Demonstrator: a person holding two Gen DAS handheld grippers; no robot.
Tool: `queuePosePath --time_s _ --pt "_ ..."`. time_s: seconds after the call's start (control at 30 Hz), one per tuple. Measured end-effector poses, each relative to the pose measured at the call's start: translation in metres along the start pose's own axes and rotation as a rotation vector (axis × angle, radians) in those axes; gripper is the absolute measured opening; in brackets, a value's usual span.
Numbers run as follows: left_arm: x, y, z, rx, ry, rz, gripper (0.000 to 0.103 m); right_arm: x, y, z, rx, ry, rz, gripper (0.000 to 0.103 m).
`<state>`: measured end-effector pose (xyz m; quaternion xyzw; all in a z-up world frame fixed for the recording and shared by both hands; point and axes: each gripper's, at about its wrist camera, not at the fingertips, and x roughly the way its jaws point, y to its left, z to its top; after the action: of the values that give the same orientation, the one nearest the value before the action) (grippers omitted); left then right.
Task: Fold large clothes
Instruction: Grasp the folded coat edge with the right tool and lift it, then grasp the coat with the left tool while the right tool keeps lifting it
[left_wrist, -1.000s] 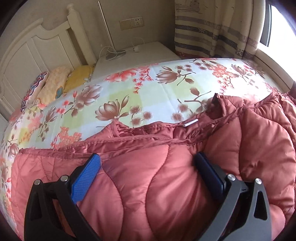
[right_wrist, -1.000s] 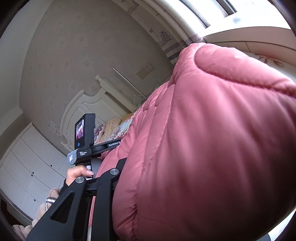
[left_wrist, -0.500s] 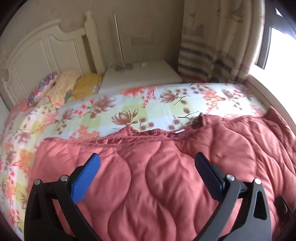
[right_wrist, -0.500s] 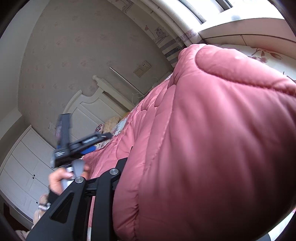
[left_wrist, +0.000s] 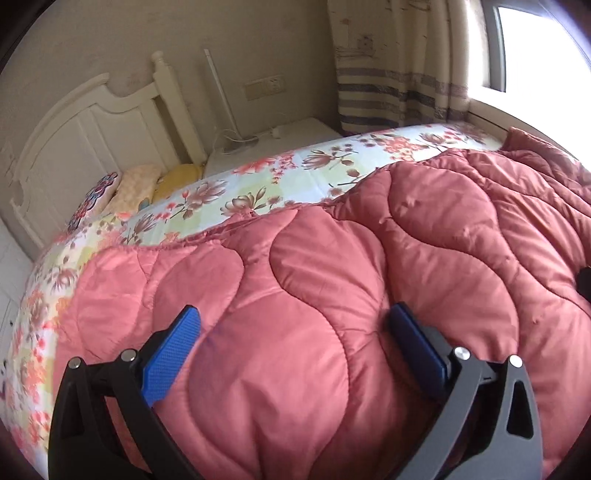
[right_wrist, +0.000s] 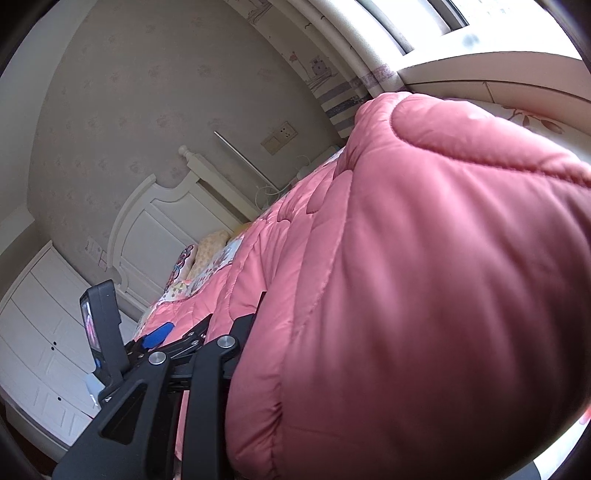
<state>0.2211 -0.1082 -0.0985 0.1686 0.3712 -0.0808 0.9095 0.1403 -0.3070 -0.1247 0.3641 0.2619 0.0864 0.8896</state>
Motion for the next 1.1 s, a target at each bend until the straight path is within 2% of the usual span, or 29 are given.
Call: queuePosePath --time_s 0.1,0.13,0.23,0.3,0.33,0.4,0.43,0.5,0.57,0.6,0.73,0.83,0.9,0.93,0.97,1.03,1.1 --pt "-0.021 0.021 0.005 0.012 -0.057 0.058 0.101 -0.002 0.004 0.001 -0.001 -0.009 -0.016 0.04" --pt "-0.026 0.03 0.004 0.001 -0.061 0.049 0.101 -0.003 0.006 0.001 -0.005 -0.012 -0.02 0.04" --pt "-0.025 0.036 -0.006 -0.045 -0.043 -0.07 0.101 -0.006 0.017 0.003 -0.04 -0.032 -0.045 0.04" --pt "-0.016 0.018 -0.018 -0.021 -0.006 -0.124 0.101 -0.007 0.023 0.002 -0.061 -0.047 -0.062 0.04" --pt "-0.013 0.007 -0.023 -0.004 -0.012 -0.108 0.101 -0.008 0.026 0.002 -0.069 -0.055 -0.071 0.04" --pt "-0.013 -0.011 -0.037 0.028 -0.103 -0.017 0.101 -0.008 0.034 0.002 -0.086 -0.062 -0.085 0.04" --pt "-0.012 -0.013 -0.037 0.036 -0.097 -0.005 0.101 -0.008 0.037 0.001 -0.096 -0.062 -0.096 0.04" --pt "-0.011 -0.009 -0.034 0.036 -0.07 -0.03 0.101 -0.009 0.046 0.0 -0.127 -0.07 -0.118 0.04" --pt "-0.015 0.003 -0.027 0.046 -0.023 -0.074 0.101 -0.011 0.054 0.0 -0.157 -0.075 -0.132 0.04" --pt "-0.021 0.012 -0.022 0.048 -0.023 -0.087 0.101 -0.013 0.057 0.0 -0.169 -0.078 -0.136 0.04" --pt "-0.035 0.066 -0.004 -0.044 -0.089 0.007 0.101 -0.018 0.076 0.0 -0.256 -0.095 -0.165 0.04" --pt "-0.016 0.087 0.003 -0.099 -0.019 -0.008 0.101 -0.019 0.091 -0.004 -0.332 -0.11 -0.188 0.04" --pt "-0.012 0.079 0.002 -0.093 0.004 -0.065 0.101 -0.018 0.1 -0.006 -0.368 -0.119 -0.203 0.04" --pt "-0.013 0.069 0.0 -0.064 -0.006 -0.106 0.101 -0.017 0.104 -0.007 -0.38 -0.123 -0.21 0.04" --pt "-0.013 0.056 -0.002 -0.024 -0.017 -0.116 0.101 -0.016 0.107 -0.007 -0.388 -0.125 -0.216 0.04" --pt "-0.001 0.029 -0.011 0.064 -0.025 -0.096 0.101 -0.014 0.116 -0.009 -0.409 -0.126 -0.232 0.04" --pt "0.008 0.021 -0.022 0.065 -0.059 -0.082 0.101 -0.013 0.129 -0.012 -0.457 -0.124 -0.252 0.04"
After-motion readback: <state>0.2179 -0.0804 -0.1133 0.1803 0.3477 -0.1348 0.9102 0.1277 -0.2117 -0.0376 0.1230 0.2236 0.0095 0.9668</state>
